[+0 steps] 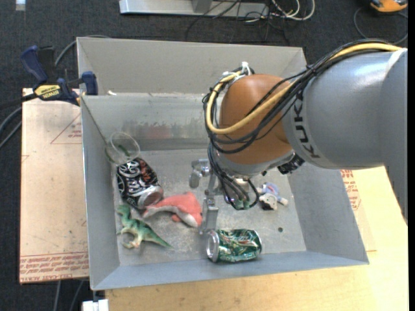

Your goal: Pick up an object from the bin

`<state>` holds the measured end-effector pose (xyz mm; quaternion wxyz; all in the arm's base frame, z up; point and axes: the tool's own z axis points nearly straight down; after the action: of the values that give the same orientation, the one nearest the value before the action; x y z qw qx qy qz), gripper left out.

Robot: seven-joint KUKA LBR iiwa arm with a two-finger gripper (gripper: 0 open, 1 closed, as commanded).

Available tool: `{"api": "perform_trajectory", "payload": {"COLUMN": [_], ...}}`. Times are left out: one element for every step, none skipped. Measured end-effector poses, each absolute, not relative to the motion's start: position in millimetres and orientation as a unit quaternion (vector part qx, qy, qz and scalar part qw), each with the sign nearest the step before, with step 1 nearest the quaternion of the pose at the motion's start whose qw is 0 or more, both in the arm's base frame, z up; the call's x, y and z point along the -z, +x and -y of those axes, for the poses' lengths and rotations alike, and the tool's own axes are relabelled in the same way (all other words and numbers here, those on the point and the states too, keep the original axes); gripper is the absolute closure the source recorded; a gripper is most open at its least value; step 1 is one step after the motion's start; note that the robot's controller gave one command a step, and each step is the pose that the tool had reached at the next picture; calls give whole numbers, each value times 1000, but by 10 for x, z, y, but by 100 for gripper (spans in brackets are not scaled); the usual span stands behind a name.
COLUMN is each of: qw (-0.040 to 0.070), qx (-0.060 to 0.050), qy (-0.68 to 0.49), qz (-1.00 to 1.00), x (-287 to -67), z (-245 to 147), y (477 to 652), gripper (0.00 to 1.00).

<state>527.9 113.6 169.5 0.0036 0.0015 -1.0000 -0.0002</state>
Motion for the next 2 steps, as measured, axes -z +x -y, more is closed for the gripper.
{"api": "perform_trajectory", "payload": {"qw": [0,0], "qx": [1,1], "qy": [0,84], "qz": [1000,996], "x": [-1740,-803], "z": [-1128,-1111], "y": [5298,5155], "gripper": [0,0]}}
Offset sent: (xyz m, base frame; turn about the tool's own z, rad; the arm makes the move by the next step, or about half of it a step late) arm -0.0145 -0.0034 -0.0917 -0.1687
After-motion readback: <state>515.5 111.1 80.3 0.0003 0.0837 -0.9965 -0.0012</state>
